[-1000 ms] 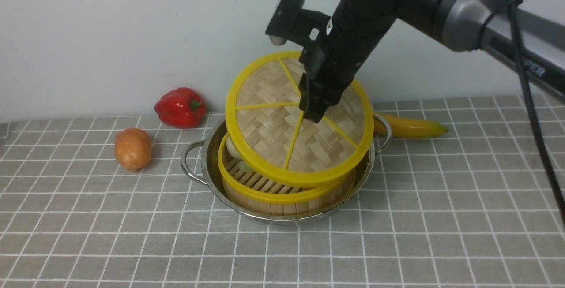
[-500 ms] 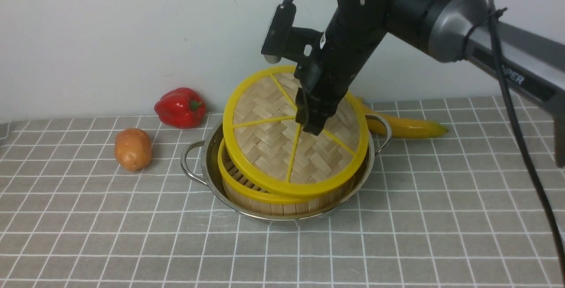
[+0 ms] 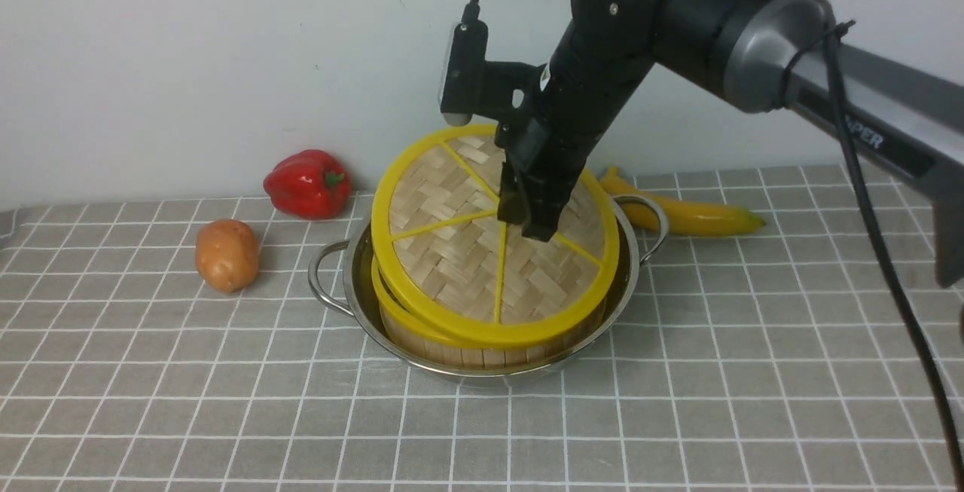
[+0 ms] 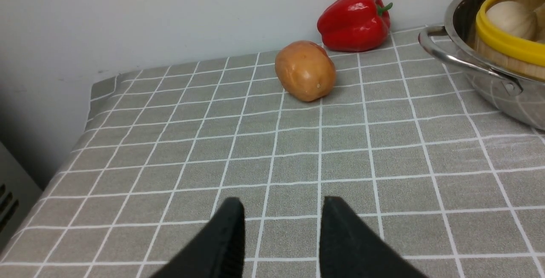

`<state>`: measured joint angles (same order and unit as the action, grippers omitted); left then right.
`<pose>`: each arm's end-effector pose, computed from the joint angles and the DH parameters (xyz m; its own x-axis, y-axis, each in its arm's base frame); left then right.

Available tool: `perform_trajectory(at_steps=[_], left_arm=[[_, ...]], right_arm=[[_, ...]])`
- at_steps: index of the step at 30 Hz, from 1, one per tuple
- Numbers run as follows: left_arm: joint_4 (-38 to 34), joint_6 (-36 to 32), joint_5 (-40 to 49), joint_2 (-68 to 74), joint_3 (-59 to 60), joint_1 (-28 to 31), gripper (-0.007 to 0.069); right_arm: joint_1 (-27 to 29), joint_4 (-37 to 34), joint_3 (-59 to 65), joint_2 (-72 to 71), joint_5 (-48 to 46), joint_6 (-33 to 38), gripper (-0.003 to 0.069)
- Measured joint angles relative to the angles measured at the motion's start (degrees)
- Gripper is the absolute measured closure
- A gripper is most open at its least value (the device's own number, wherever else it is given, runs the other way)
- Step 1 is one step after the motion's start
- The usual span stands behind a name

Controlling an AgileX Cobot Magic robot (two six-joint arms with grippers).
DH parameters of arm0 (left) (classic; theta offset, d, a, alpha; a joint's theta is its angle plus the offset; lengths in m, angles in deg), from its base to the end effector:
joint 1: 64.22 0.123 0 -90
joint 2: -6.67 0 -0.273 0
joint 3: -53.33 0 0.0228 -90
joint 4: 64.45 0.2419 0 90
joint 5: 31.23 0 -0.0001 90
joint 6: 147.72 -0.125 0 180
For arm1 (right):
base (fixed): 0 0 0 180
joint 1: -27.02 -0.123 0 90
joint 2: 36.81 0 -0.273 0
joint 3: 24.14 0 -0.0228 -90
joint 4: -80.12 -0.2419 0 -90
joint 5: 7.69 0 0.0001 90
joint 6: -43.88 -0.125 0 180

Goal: Place the steamer in the pot on the grey tablecloth, and put the lid on the steamer.
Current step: 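Place the bamboo steamer lid onto the steamer basket in the pot with the right gripper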

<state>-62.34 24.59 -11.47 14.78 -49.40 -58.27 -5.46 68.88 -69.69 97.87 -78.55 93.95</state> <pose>0.0890 0.0108 0.1710 -0.2753 0.1403 -0.9511 -0.0703 0.9837 0.1655 0.3893 0.2751 0.2284 -0.1250 -0.9226 -0.3650 -0.9739 0.1844 -0.1325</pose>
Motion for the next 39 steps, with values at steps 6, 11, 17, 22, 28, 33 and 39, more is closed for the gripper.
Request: perform_trajectory(at_steps=[6,11,17,22,28,33,39], left_arm=[[0.00,0.00,0.00,0.00,0.00,0.00,0.0382],[0.00,0.00,0.00,0.00,0.00,0.00,0.0382],[0.00,0.00,0.00,0.00,0.00,0.00,0.0382],[0.00,0.00,0.00,0.00,0.00,0.00,0.0382],[0.00,0.00,0.00,0.00,0.00,0.00,0.0382],[0.00,0.00,0.00,0.00,0.00,0.00,0.0382],[0.00,0.00,0.00,0.00,0.00,0.00,0.0382]], right_arm=[[-0.05,-0.42,0.00,0.60,1.92,2.58,0.0510],[-0.05,-0.69,0.00,1.32,3.00,3.61,0.0510],[-0.10,-1.04,0.00,1.95,3.94,4.41,0.0510],[-0.10,-1.11,0.00,2.50,4.77,4.41,0.0510],[-0.10,-1.95,0.00,2.64,5.76,4.41,0.0510],[-0.10,-2.34,0.00,2.64,5.97,4.42,0.0510],[-0.10,-2.39,0.00,2.64,6.03,4.42,0.0510]])
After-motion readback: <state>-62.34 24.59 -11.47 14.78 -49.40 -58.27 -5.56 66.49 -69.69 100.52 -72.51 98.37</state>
